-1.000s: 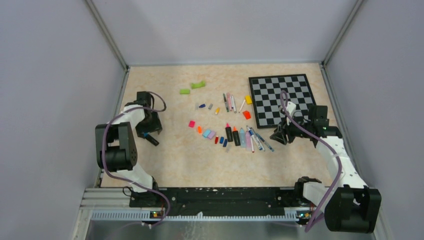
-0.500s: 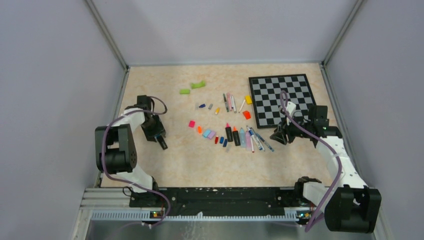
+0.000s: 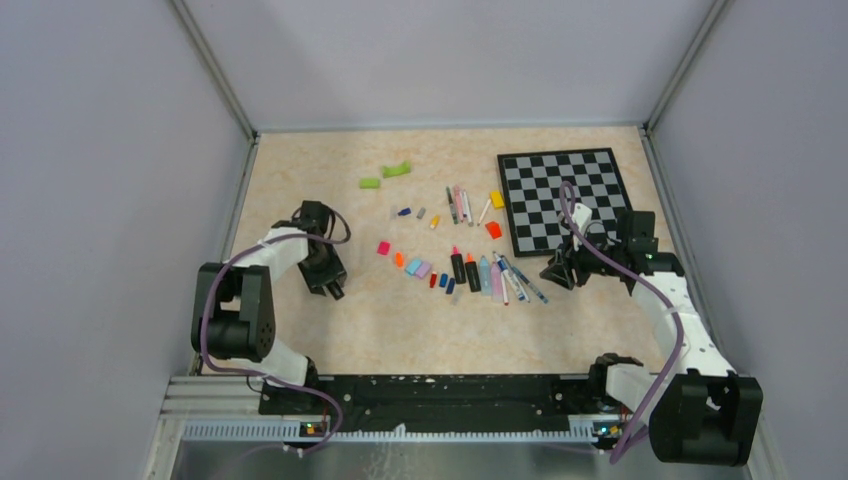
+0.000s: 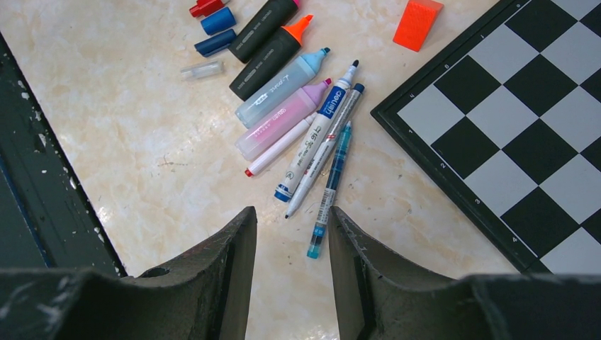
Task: Open the pen caps
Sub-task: Pick up the pen from the center of the board.
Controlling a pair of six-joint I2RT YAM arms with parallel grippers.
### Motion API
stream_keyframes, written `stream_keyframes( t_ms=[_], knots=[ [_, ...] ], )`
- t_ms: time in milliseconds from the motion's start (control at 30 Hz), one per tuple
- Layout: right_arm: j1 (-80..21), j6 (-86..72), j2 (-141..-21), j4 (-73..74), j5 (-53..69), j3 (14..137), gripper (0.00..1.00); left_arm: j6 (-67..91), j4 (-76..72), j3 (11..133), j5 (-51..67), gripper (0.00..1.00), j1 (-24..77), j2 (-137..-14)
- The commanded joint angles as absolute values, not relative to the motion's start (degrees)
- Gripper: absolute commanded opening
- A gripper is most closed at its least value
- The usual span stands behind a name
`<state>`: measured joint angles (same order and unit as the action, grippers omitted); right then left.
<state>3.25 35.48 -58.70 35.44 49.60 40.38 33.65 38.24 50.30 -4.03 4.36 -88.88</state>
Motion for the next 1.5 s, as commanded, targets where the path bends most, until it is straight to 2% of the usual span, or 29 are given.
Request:
stream_keyframes(
  t_ms=[0, 233, 500, 633, 800, 967, 1200, 1333, 1467],
  knots=[
    [3.69, 36.74, -59.19, 34.81, 50.97, 40.79, 0.41, 36.26, 39.11, 47.3, -7.56, 0.51, 4.81, -87.66],
    [3.69, 36.8, -59.33, 34.89, 50.98, 40.72, 0.41, 35.82, 36.54, 48.51, -9.45, 0.45, 6.06, -90.1],
    [3.69, 37.37, -59.41, 35.17, 51.42, 40.69, 0.41, 32.8, 33.87, 48.56, -10.48, 0.2, 6.11, -91.62],
    [3.69, 38.6, -59.39, 36.32, 53.4, 40.83, 0.41, 29.64, 32.61, 47.64, -9.11, 0.14, 6.15, -86.85],
    [3.69, 41.84, -58.86, 38.91, 57.97, 41.21, 0.41, 26.07, 28.29, 44.28, -0.59, 0.12, 6.15, -75.04],
    [3.69, 46.08, -58.69, 43.54, 63.52, 42.31, 0.41, 27.58, 19.79, 37.7, 17.86, 0.12, 6.39, -62.37],
    [1.49, 47.89, -59.88, 51.27, 70.38, 49.89, 0.44, 39.26, -6.02, 24.07, 37.39, 0.13, 10.0, -46.99],
    [-4.24, 37.23, -60.47, 46.53, 71.97, 54.57, 0.46, 43.78, -18.53, 20.59, 39.06, 0.13, 16.01, -44.77],
    [-9.4, 16.2, -60.74, 31.32, 70.23, 55.28, 0.47, 44.19, -24.68, 21.94, 33.07, 0.13, 24.31, -45.9]
  ],
)
